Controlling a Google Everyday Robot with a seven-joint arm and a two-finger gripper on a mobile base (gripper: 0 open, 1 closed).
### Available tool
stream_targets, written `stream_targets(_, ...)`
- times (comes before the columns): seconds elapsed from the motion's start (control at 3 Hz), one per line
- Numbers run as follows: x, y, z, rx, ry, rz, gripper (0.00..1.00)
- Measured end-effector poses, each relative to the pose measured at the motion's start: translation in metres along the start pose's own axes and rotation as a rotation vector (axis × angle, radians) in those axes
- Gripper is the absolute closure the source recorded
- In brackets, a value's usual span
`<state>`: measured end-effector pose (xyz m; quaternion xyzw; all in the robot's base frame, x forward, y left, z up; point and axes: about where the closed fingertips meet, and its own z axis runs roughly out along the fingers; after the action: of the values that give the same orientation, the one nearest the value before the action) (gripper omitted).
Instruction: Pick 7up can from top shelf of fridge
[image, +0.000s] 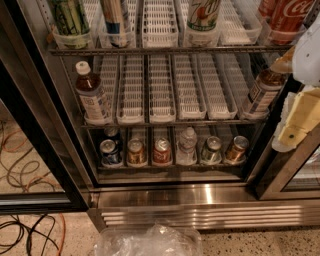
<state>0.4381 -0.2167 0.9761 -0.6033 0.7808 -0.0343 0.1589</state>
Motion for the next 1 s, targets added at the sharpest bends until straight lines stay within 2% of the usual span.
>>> stream_targets(0.33, 0.000, 0.000, 0.000, 0.000, 0.000, 0.000, 0.00)
stream_targets(0.67, -0.004, -0.002, 0.009, 0.041, -0.026, 0.010, 0.00)
stream_targets(1.0, -0.011, 0.011, 0.029, 0.088, -0.105, 0.007, 0.00)
